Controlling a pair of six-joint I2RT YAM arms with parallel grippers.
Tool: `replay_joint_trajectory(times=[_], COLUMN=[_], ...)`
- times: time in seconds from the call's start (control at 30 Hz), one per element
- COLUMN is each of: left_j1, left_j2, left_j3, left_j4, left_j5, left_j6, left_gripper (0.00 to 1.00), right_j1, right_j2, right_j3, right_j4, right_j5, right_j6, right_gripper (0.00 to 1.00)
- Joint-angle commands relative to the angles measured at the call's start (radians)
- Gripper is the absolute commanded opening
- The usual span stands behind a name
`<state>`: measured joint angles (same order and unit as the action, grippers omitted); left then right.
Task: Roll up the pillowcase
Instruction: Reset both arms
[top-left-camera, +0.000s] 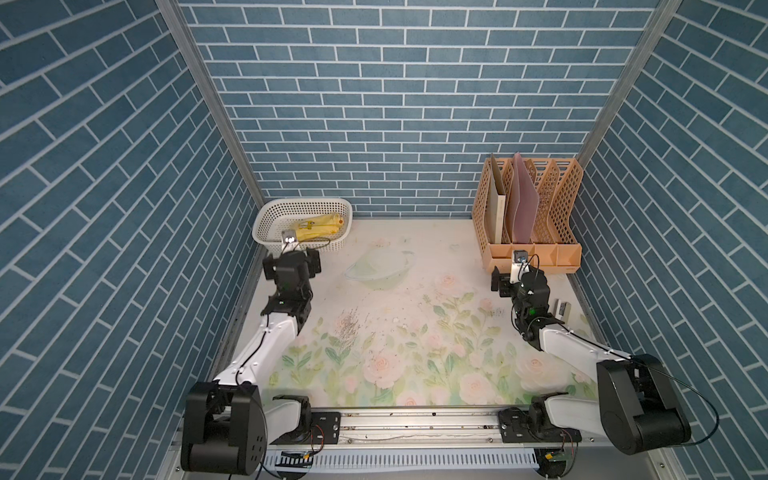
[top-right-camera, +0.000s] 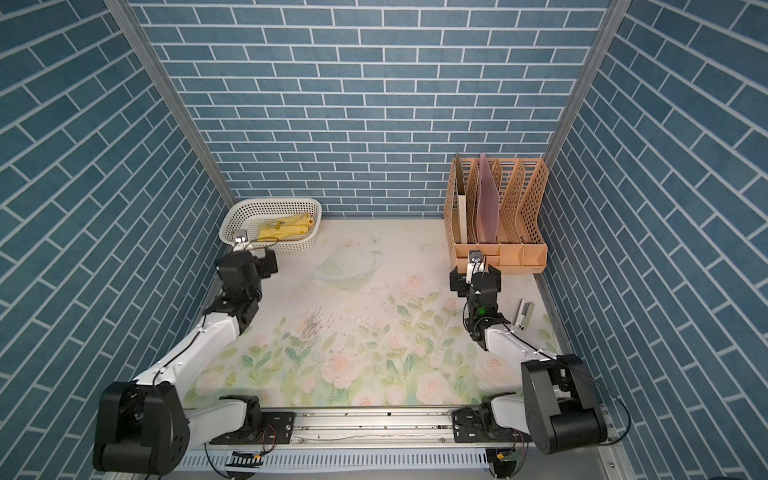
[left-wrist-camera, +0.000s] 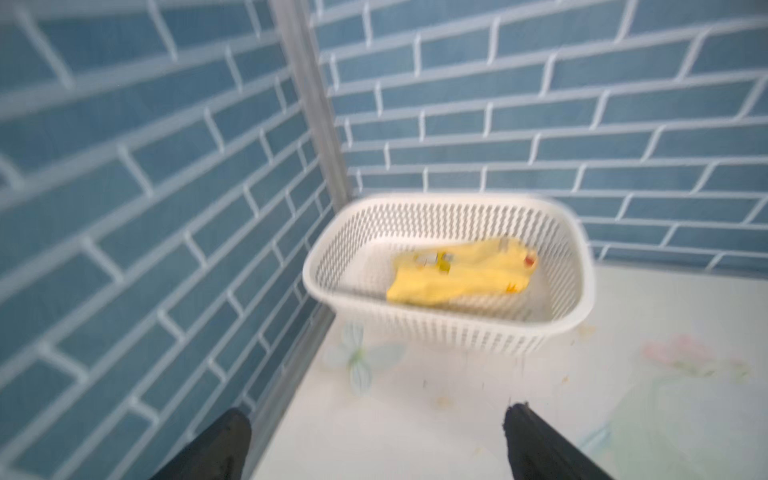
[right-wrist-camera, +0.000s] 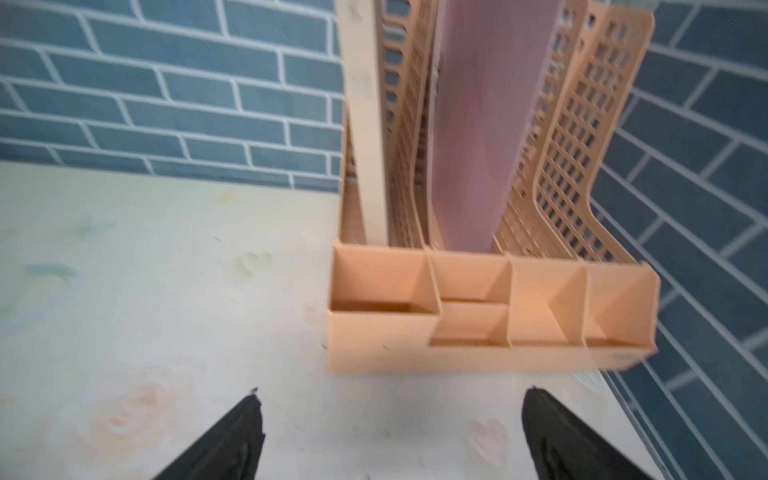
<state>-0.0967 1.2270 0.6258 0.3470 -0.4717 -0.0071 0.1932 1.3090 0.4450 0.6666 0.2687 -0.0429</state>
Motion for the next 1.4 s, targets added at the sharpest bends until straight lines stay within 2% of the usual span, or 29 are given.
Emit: replay_joint_trajectory(times=[0.0,0.03,0.07,0.13,0.17,0.23,0.3,0.37,0.43,0.53,0.67,0.73,0.77,0.8,0.83,1.37], left_j1=[-0.108,-0.131,-0.141,-0.139,-0.145,-0.149,-0.147,-0.130,-0.097,-0.058,-0.028,-0.017,-0.009,0.017,0.033,0.038], left_j2=[0.077,0.105,0.135,0.188,0.213,0.258,0.267,0.264,0.269,0.243,0.227,0.279,0.304,0.276,0.298,0.290], left_j3=[-0.156,-0.198,-0.248,-0.308,-0.321,-0.329,-0.331,-0.336,-0.339,-0.388,-0.476,-0.471,-0.452,-0.425,-0.422,-0.417], left_j4=[0.305,0.398,0.513,0.695,0.742,0.804,0.816,0.812,0.815,0.870,1.004,1.034,1.025,0.929,0.965,0.940], left_j5=[-0.243,-0.253,-0.235,-0.163,-0.119,-0.132,-0.145,-0.100,-0.055,0.040,0.158,0.216,0.220,0.265,0.284,0.297], left_j6=[-0.079,-0.021,0.015,0.029,0.061,0.079,0.068,0.062,0.031,0.014,0.015,0.027,0.018,0.001,-0.008,-0.010], left_gripper=[1.00,1.00,1.00,1.00,1.00,1.00,1.00,1.00,1.00,1.00,1.00,1.00,1.00,1.00,1.00,1.00], right_j1=[-0.058,-0.064,-0.071,-0.081,-0.089,-0.092,-0.093,-0.095,-0.109,-0.115,-0.113,-0.113,-0.123,-0.138,-0.140,-0.143], right_j2=[0.063,0.066,0.069,0.075,0.075,0.067,0.031,0.008,0.005,0.081,0.211,0.211,0.228,0.216,0.224,0.222], right_j3=[-0.059,-0.064,-0.077,-0.098,-0.097,-0.105,-0.102,-0.109,-0.179,-0.298,-0.306,-0.245,-0.223,-0.223,-0.227,-0.219], right_j4=[0.286,0.320,0.347,0.430,0.430,0.427,0.330,0.242,0.337,0.635,0.760,0.635,0.617,0.595,0.621,0.598], right_j5=[0.037,0.035,-0.021,-0.059,-0.082,-0.116,-0.113,-0.054,-0.100,-0.235,-0.267,-0.207,-0.222,-0.233,-0.226,-0.236], right_j6=[-0.040,-0.040,-0.063,-0.070,-0.058,-0.054,-0.044,-0.029,-0.021,-0.040,-0.056,-0.028,-0.014,-0.005,-0.005,-0.003], right_gripper=[1.00,1.00,1.00,1.00,1.00,1.00,1.00,1.00,1.00,1.00,1.00,1.00,1.00,1.00,1.00,1.00])
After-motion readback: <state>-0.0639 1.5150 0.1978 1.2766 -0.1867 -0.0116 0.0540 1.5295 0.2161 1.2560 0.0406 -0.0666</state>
